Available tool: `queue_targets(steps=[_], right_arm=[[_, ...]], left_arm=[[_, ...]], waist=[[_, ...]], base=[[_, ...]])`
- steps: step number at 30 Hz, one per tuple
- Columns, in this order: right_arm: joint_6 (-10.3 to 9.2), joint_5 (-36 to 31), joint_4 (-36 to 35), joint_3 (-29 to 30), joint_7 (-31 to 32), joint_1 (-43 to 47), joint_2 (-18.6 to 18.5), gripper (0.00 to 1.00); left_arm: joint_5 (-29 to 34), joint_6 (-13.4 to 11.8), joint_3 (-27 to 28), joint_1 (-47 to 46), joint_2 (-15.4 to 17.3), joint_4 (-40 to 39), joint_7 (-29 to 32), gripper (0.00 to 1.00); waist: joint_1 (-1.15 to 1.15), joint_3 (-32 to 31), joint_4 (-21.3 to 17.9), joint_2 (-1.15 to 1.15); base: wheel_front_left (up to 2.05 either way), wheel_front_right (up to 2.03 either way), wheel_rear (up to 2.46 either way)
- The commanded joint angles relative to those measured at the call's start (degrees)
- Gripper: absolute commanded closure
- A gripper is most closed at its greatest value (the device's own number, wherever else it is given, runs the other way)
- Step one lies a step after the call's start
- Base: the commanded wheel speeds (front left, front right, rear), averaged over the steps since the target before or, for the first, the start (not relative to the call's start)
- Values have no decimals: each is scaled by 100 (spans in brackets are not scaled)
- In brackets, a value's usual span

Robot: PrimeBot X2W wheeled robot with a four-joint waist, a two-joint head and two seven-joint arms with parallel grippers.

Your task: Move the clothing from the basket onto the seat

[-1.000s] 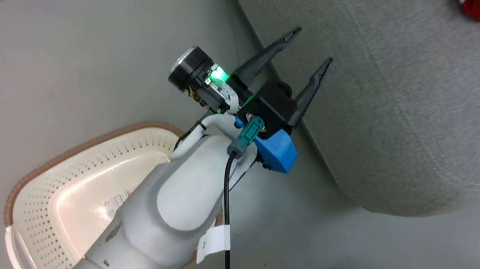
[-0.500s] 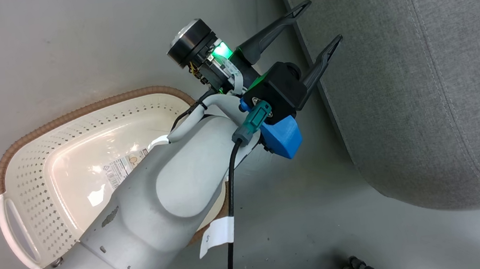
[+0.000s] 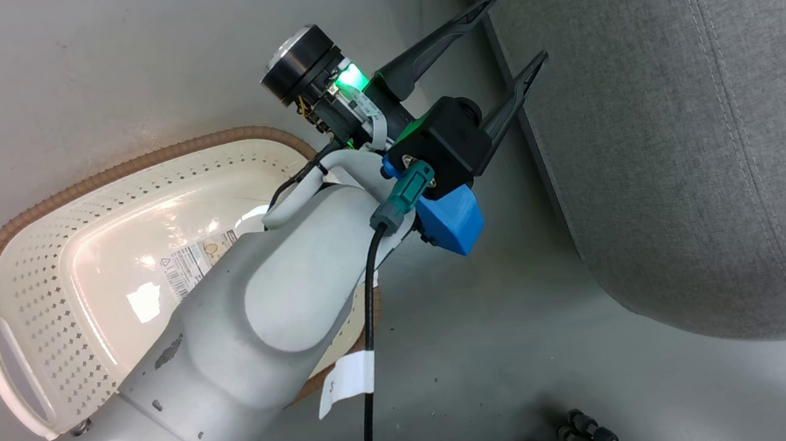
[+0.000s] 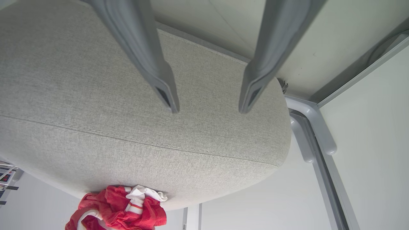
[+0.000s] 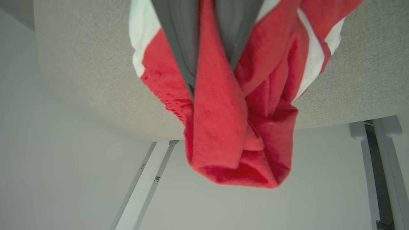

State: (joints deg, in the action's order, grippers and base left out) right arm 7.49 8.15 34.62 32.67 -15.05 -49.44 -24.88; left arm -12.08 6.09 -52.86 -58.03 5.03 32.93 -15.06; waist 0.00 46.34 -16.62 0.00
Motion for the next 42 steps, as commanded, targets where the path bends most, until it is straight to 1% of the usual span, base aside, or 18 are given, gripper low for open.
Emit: queue_targets(steps=[1,4,5,6,7,10,14,17,18,24,28,32,42], right_arm=[[1,-25,85,3,-20,-23,52,100],[1,-28,169,-1,-20,-13,113,100],[1,-27,182,2,-20,6,135,93],[1,-23,171,3,-20,49,154,49],[1,5,130,9,-20,104,170,0],[1,73,-124,13,-20,289,249,0],[1,102,-647,20,-20,649,363,0],[1,57,-1065,-23,-21,929,447,0],[1,57,-1065,-23,-21,929,447,0],[1,-113,-1956,-97,-21,1364,652,0],[1,-185,-2399,-371,-20,1556,713,0],[1,-236,-2655,-735,-20,1677,755,0],[1,-307,-2810,-1902,-20,1920,913,0]], left_arm=[[6,-3,-23,-110,20,-4,-16,0],[-8,-5,-33,-120,25,7,-16,0],[-13,-9,-35,-119,27,12,-16,0],[-19,-16,-34,-117,32,18,-16,0],[-23,-22,-34,-114,38,22,-16,0],[-46,-36,-34,-74,37,21,-16,0],[-69,-65,-14,1,24,-25,-16,0],[-98,-70,19,48,17,-70,-16,0],[-98,-70,19,48,17,-70,-16,0],[-153,-127,159,234,-6,-218,-16,0],[-207,-194,305,441,-33,-368,-16,0],[-225,-295,555,686,-45,-584,-17,0],[-111,-554,1383,1352,22,-1058,-17,0]], waist=[[0,16,10,0],[0,32,17,0],[0,31,15,0],[0,26,11,0],[0,16,4,0],[0,-50,-20,0],[0,-198,-29,0],[0,-337,-31,0],[0,-337,-31,0],[0,-720,39,0],[0,-1032,172,0],[0,-1399,398,0],[0,-2184,1014,0]], base=[[0,0,0],[0,0,0],[0,0,0],[0,0,0],[0,0,0],[0,0,0],[0,0,0],[0,0,0],[0,0,0],[0,0,0],[0,0,0],[0,0,0],[0,0,0]])
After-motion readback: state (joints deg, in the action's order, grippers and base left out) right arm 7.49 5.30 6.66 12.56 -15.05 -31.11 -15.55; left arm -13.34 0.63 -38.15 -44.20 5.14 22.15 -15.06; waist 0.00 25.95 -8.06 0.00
